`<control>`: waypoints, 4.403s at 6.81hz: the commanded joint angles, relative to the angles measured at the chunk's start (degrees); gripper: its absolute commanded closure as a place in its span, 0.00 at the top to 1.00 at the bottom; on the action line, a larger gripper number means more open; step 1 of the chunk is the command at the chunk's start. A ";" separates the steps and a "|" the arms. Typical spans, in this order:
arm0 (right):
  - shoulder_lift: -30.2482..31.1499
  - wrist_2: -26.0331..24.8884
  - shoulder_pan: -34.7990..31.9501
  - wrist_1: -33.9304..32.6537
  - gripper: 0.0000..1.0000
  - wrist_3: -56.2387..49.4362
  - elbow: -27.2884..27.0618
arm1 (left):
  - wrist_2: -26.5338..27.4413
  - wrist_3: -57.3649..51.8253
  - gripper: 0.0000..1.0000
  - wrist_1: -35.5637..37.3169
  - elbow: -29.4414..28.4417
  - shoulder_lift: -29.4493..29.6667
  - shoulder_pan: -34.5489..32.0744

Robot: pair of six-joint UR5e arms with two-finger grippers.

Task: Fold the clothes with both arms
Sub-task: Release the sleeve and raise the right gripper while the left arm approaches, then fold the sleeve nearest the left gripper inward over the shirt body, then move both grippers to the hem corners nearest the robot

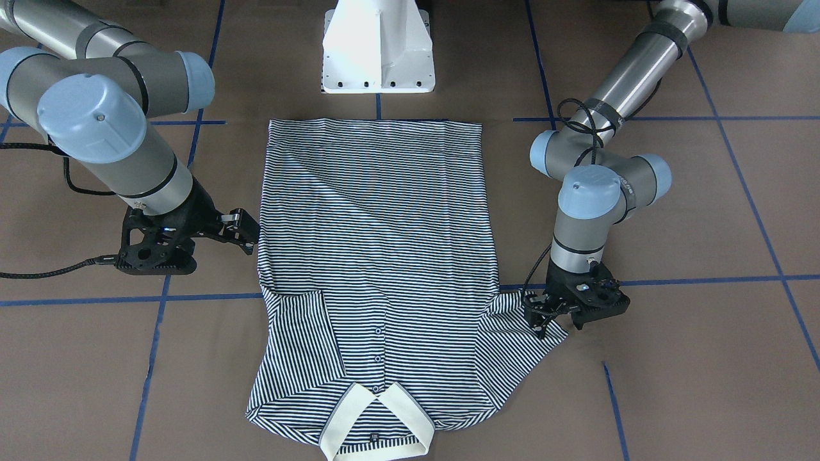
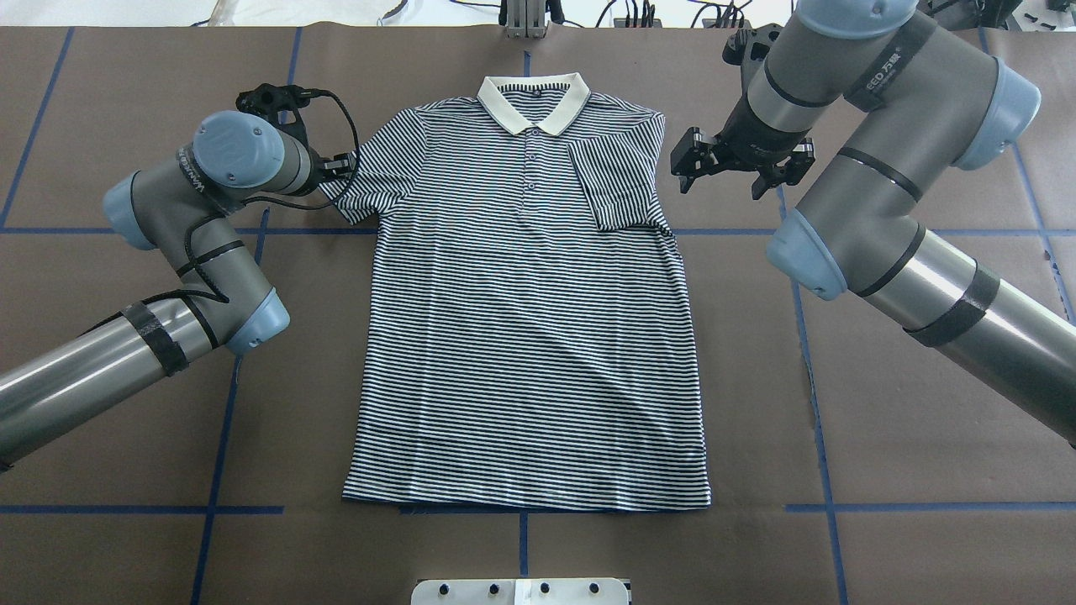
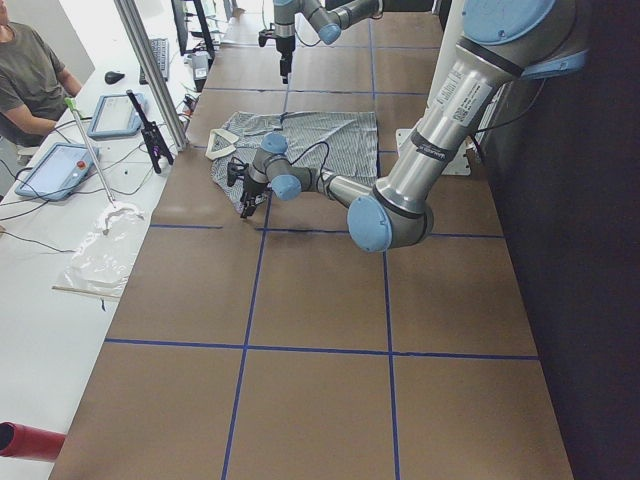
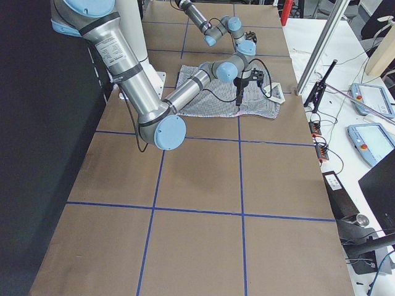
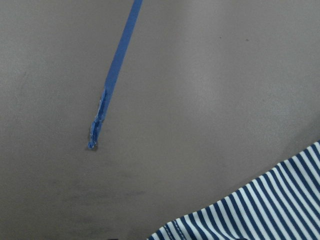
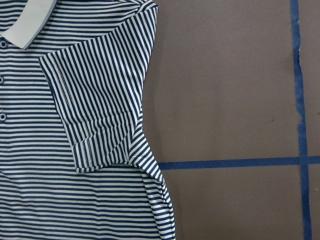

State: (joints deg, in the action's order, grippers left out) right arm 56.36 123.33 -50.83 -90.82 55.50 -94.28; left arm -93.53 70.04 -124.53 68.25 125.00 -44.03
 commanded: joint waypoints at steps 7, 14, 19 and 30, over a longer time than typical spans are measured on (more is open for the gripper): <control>0.06 -0.11 0.03 0.03 1.00 -0.04 0.32 | -0.42 -0.08 0.00 1.56 2.05 2.09 -0.09; 0.15 -0.20 0.03 0.03 1.00 -0.13 1.46 | -0.51 10.18 0.00 12.67 -6.49 19.72 2.01; 0.24 -0.20 0.03 0.12 1.00 -0.31 1.99 | -0.68 10.20 1.00 -1.11 -10.94 20.29 2.73; 23.35 -27.87 35.34 13.39 1.00 35.11 -21.13 | -13.69 -8.43 1.00 24.34 39.42 -7.93 2.55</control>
State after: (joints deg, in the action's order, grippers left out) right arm 79.25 97.55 -18.68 -77.34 89.06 -115.16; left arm -107.23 61.55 -100.19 107.37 117.14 -41.57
